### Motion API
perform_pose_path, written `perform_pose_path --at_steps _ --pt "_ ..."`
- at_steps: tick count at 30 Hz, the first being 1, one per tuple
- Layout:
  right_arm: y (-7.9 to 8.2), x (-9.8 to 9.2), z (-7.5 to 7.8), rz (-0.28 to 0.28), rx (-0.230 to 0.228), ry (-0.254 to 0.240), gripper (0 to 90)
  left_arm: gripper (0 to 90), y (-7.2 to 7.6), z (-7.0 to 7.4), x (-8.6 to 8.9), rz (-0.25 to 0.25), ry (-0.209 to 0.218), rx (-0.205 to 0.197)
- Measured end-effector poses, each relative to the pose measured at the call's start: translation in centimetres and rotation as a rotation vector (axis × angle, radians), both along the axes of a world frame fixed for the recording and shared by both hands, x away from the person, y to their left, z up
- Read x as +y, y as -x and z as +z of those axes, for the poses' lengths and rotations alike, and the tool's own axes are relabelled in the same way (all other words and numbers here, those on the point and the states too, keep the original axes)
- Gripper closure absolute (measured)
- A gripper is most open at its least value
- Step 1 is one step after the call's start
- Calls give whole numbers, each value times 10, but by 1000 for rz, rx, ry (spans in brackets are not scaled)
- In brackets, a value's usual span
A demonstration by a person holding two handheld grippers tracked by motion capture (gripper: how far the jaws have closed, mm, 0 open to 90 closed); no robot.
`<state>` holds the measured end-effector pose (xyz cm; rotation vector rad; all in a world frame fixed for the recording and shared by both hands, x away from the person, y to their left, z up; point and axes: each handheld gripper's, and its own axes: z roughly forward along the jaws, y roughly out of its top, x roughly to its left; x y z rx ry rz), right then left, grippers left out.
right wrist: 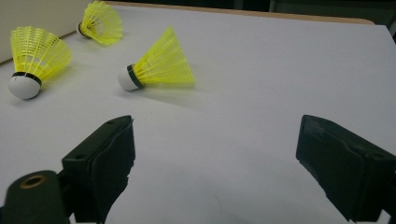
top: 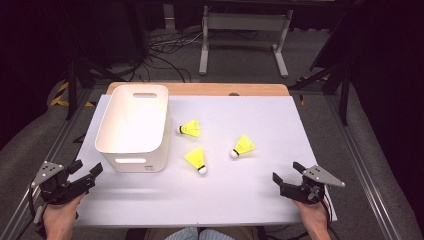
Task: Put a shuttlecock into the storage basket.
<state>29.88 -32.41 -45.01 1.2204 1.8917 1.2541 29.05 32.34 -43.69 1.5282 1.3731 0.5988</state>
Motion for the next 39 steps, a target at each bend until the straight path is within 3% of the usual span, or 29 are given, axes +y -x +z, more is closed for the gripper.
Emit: perform_pose_path --at_steps 12,39 --pt "0 0 0 2 1 -1 121 242 -6 1 6 22 11 5" --pt "0 -1 0 -8 -2 -5 124 258 -26 17 10 47 25 -10"
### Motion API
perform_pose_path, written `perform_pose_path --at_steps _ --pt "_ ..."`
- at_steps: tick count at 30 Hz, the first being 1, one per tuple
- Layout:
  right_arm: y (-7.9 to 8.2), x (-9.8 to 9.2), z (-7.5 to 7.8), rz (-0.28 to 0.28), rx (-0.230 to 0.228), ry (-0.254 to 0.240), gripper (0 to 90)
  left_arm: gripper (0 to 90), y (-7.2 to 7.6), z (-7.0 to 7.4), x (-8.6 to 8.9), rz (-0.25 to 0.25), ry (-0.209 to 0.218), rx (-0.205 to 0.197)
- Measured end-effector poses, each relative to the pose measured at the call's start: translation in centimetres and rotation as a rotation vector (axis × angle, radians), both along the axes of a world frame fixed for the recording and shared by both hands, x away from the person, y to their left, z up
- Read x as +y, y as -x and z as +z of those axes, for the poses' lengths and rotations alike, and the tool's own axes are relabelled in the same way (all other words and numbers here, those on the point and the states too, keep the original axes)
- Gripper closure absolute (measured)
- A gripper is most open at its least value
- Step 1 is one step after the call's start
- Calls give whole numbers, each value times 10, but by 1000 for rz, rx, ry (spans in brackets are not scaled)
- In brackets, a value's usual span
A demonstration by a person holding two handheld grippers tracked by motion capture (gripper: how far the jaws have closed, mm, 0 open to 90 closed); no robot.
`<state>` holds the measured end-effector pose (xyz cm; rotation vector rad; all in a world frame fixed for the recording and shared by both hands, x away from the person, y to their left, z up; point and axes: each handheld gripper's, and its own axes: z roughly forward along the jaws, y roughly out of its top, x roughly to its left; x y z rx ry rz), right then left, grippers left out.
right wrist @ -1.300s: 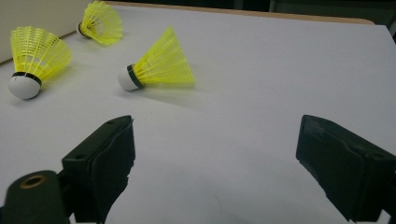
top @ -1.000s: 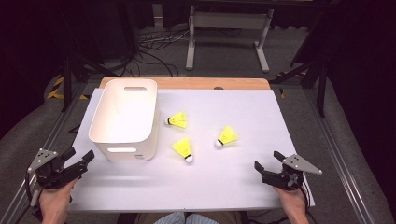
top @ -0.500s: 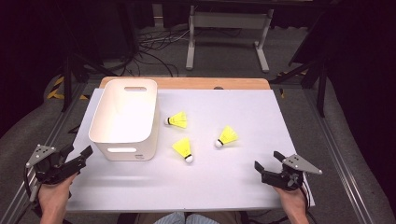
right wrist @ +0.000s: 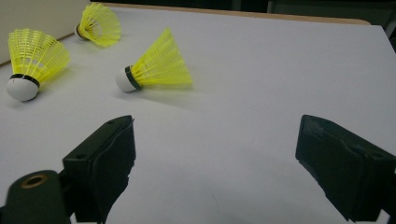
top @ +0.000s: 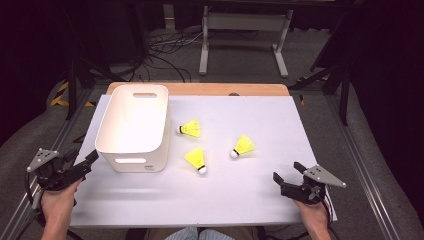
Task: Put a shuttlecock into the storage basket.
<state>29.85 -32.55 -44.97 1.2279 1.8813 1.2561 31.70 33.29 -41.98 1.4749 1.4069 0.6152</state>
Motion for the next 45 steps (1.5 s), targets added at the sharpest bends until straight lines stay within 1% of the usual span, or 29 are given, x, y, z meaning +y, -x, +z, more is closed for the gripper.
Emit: perform_pose_path --at_steps 5,10,17,21,23,28,30,36,42,45 --pt "0 0 0 3 4 -2 123 259 -5 6 -1 0 2 -3" --pt "0 0 0 5 7 -3 123 258 -7 10 -1 0 10 -7" --pt "0 0 0 7 9 -3 124 254 -10 17 -1 2 -24 -7" --pt "-1 0 -1 10 9 -1 123 246 -10 19 0 6 -20 -8" --pt "-1 0 -1 10 10 0 124 246 -9 21 3 13 -24 -2" --pt "-1 0 -1 11 11 -1 124 244 -10 24 4 24 -16 10" --pt "-1 0 0 12 11 -1 124 242 -11 25 4 29 -20 7" --pt "0 0 0 13 11 0 124 244 -13 31 6 42 -24 25" --pt "0 1 0 13 12 1 124 251 -15 37 7 62 -34 26" --pt "0 0 0 15 9 1 124 254 -16 40 7 70 -26 35"
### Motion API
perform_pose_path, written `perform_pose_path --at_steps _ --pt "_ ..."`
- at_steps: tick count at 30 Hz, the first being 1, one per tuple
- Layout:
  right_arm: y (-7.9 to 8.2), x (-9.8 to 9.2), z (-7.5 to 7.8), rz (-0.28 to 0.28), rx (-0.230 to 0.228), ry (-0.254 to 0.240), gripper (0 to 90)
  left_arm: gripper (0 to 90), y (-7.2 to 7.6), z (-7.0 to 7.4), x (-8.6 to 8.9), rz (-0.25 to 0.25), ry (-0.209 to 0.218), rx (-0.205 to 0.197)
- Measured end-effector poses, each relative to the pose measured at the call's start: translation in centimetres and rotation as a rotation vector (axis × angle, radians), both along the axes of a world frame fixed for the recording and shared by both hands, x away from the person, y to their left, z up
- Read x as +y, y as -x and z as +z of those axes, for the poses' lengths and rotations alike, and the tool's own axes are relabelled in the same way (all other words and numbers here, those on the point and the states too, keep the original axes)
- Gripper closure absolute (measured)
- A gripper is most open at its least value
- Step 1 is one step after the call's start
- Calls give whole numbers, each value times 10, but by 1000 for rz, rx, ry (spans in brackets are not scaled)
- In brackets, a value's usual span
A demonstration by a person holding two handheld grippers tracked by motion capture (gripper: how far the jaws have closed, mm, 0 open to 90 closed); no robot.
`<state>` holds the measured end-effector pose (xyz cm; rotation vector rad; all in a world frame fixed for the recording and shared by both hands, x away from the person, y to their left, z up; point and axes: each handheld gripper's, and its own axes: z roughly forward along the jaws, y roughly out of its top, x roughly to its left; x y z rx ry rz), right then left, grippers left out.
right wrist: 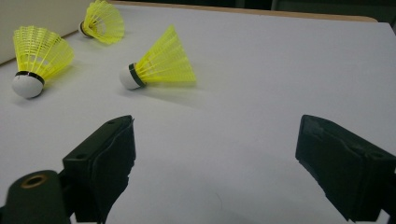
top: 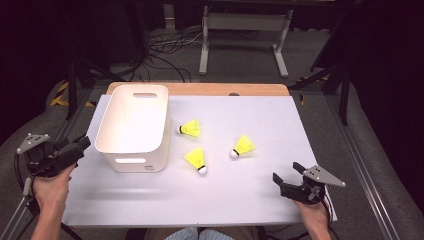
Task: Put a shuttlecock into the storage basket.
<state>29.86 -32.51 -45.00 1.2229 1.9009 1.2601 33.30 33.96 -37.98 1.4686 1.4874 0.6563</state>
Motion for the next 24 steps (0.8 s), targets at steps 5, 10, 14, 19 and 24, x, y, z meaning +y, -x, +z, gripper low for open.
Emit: perform_pose_path --at_steps 5,10,14,19,24 --pt "0 0 0 3 1 0 124 264 0 9 0 -1 -1 2" --pt "0 0 0 2 2 0 124 277 -2 16 -2 -16 13 0" --pt "0 1 0 4 1 0 124 284 -2 18 -4 -30 17 16" --pt "0 0 0 4 1 0 124 305 -5 20 -5 -39 16 31" --pt "0 1 0 5 2 0 124 316 -6 24 -11 -56 3 32"
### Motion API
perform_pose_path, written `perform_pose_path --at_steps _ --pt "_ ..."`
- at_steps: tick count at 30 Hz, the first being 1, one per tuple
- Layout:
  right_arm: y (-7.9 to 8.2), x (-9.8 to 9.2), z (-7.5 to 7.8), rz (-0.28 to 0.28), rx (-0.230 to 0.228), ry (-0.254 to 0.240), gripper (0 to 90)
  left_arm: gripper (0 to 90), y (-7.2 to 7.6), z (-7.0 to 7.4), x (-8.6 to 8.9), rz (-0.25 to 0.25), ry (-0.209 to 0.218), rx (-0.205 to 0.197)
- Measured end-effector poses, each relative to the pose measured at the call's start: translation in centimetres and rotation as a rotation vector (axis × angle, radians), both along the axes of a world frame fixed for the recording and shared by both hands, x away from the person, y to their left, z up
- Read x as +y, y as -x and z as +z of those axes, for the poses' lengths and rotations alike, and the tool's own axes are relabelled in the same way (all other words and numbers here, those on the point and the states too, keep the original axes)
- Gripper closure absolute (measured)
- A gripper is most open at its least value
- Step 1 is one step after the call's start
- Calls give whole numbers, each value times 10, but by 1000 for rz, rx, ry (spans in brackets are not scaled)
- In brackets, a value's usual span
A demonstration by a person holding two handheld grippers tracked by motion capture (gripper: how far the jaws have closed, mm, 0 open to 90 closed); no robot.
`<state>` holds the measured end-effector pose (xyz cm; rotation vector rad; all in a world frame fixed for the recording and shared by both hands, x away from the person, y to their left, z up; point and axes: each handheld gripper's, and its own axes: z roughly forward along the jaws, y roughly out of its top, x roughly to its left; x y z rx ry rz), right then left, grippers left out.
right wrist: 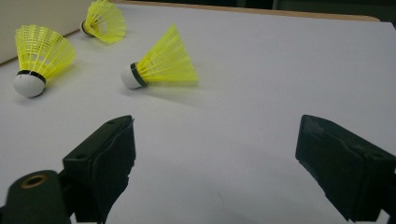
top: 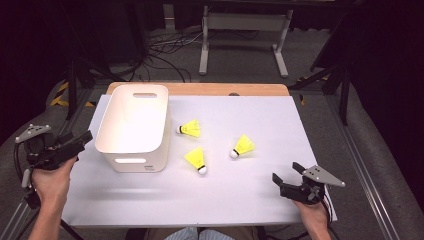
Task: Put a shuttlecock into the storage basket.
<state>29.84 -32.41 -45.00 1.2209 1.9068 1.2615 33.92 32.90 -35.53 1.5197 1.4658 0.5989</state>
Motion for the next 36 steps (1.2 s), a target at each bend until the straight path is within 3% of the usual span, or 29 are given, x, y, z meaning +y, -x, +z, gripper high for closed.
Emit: perform_pose_path --at_steps 15,21,36 --pt "0 0 0 3 0 -1 124 332 -6 9 -20 -48 -22 13" --pt "0 0 0 4 0 0 124 335 -7 13 -30 -69 -51 8" --pt "0 0 0 7 0 -4 124 359 -12 19 -48 -126 -44 19"
